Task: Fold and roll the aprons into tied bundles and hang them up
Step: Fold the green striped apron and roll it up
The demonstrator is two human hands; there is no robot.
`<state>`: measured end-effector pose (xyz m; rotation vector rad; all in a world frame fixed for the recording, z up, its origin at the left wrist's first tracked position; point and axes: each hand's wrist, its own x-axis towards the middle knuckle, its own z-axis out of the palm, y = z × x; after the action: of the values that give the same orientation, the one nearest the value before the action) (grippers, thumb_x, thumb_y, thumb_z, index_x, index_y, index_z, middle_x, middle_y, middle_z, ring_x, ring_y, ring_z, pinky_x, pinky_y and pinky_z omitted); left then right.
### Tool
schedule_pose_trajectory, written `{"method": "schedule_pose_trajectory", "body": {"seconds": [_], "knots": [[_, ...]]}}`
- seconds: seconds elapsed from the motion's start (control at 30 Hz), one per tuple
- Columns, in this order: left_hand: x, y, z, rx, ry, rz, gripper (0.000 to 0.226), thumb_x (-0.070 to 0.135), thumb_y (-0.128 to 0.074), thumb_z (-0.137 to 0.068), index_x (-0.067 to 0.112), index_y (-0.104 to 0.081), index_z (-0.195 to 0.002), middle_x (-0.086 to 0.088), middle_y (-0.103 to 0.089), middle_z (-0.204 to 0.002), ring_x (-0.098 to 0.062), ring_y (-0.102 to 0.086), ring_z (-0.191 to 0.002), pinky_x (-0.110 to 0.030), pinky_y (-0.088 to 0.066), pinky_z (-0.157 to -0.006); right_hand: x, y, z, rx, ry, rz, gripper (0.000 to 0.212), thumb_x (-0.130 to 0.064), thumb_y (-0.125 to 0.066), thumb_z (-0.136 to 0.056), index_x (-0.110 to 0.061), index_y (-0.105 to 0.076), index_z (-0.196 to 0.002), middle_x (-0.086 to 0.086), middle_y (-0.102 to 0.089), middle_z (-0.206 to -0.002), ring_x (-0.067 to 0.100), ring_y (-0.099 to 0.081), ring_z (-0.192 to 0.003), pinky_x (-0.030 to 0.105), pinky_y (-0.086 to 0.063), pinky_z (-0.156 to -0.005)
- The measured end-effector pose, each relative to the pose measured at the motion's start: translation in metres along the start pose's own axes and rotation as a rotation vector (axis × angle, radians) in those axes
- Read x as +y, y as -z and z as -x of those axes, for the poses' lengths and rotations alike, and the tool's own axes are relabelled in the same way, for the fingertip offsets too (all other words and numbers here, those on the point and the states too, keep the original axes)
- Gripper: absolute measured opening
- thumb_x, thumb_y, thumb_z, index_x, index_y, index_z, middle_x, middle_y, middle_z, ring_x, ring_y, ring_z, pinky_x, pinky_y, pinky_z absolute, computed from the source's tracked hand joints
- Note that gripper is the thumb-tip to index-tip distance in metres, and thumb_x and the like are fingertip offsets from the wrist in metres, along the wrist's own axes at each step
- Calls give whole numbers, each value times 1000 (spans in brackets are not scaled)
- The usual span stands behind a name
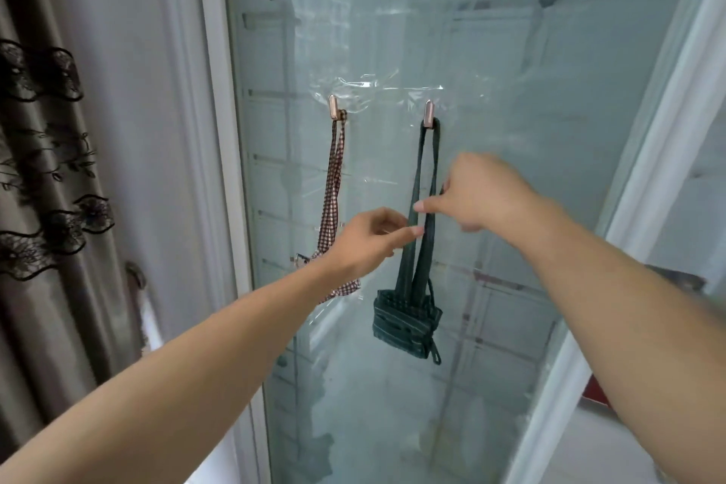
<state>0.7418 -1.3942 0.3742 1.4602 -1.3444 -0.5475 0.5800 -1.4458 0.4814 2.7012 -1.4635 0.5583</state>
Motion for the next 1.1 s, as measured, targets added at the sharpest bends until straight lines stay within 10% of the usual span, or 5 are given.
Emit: {"method": "schedule_pose_trajectory", "body": {"seconds": [0.27,0.57,0.73,0.87,1.1], "knots": [[-53,-11,7,-82,57,-171,28,25,-76,-92,-2,-73,-87,-19,-75,-88,-15,-65,-71,-41,-59,-88,3,-68,-4,-141,-62,-110,41,-39,-71,-94,-1,-66,-80,13,-76,-71,27,-76,-69,39,-62,-72],[-62,-2,19,-309,33,-308,58,31,-92,-73,14,-68,-122,8,-72,-115,-8,-67,-106,-22,-49,-100,6,-102,13,-497,-41,-8,63,-62,-88,-64,-8,-68,-90,6,-70,-74,24,-70,-65,30,-57,-63],[-62,-10,23,-313,-53,-629,43,20,-92,-73,15,-69,-109,2,-72,-104,-19,-66,-96,-32,-55,-90,-4,-125,29,-437,0,177,66,-50,-91,-67,-8,-60,-106,7,-66,-102,27,-63,-89,30,-47,-65],[-64,-15,23,-277,-42,-660,37,21,-92,-73,22,-59,-92,4,-66,-94,-21,-63,-91,-26,-48,-77,-2,-135,31,-371,-10,170,56,-48,-93,-66,-14,-49,-74,6,-65,-100,25,-60,-84,30,-47,-66],[-41,18,33,-198,-33,-438,61,33,-87,-78,17,-65,-133,4,-70,-129,-9,-67,-114,-27,-55,-101,-12,-74,36,-414,-34,182,46,-49,-90,-70,-14,-69,-90,3,-69,-81,27,-69,-79,33,-58,-75]]}}
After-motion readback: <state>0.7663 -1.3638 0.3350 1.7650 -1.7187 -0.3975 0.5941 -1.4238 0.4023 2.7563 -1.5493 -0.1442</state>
